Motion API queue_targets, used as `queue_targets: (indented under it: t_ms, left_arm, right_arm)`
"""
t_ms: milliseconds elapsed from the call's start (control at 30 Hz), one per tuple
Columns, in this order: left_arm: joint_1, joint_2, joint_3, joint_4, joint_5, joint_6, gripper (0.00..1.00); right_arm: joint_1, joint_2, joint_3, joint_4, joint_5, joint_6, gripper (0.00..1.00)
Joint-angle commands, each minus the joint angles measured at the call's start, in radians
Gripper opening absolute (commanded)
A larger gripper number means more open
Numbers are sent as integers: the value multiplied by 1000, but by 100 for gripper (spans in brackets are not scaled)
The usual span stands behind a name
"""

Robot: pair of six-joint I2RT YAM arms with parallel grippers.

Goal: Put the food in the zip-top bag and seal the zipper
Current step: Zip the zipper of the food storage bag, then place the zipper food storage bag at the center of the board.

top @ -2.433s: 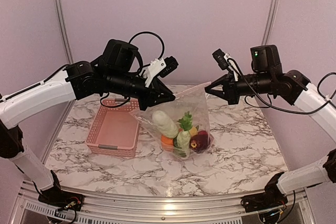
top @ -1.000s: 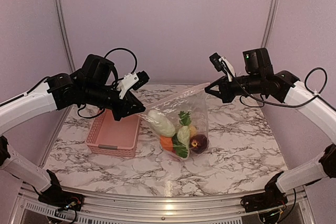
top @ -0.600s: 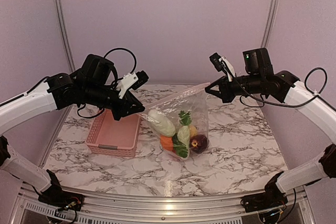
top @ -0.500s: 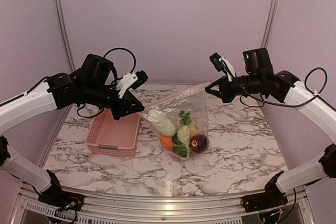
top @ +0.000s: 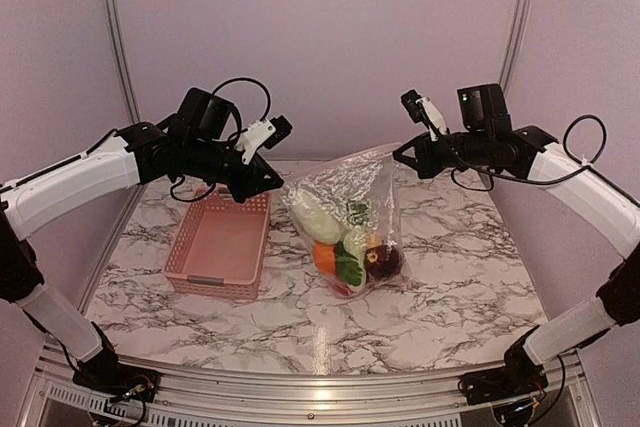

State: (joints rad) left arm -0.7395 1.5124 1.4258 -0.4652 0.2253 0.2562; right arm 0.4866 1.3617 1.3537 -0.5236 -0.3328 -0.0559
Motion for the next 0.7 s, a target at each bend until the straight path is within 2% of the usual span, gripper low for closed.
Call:
queue_targets:
  t_ms: [0,133,233,333,367,400,500,600,667]
  left_arm:
    - [57,110,144,51,-23,37,0]
    - [90,204,269,88,29,14,2]
    - [94,238,287,103,101,-19,15]
    - [94,224,232,108,176,-46,23]
    - [93,209,202,115,191,-57,26]
    - [92,189,169,123,201,-67,31]
    - [88,107,56,147,220,-82,47]
    - [84,4,-23,188,149,-126,61]
    - [86,-69,-67,232,53,-195,74]
  right_arm:
    - [-79,77,141,119,48,12,0]
    - [-92,142,227,131,38,6,0]
    - [-91,146,200,136,-12,18,0]
    - [-91,91,94,160,-78,43,5]
    - [-92,68,51,166,-102,49,10]
    - [-91,41,12,174,-133,69,19]
    - [-91,-25,-49,163,-222,103,39]
    - [-92,-68,-32,125,-238,119,54]
    - [-91,-85,-2,98,-174,127,70]
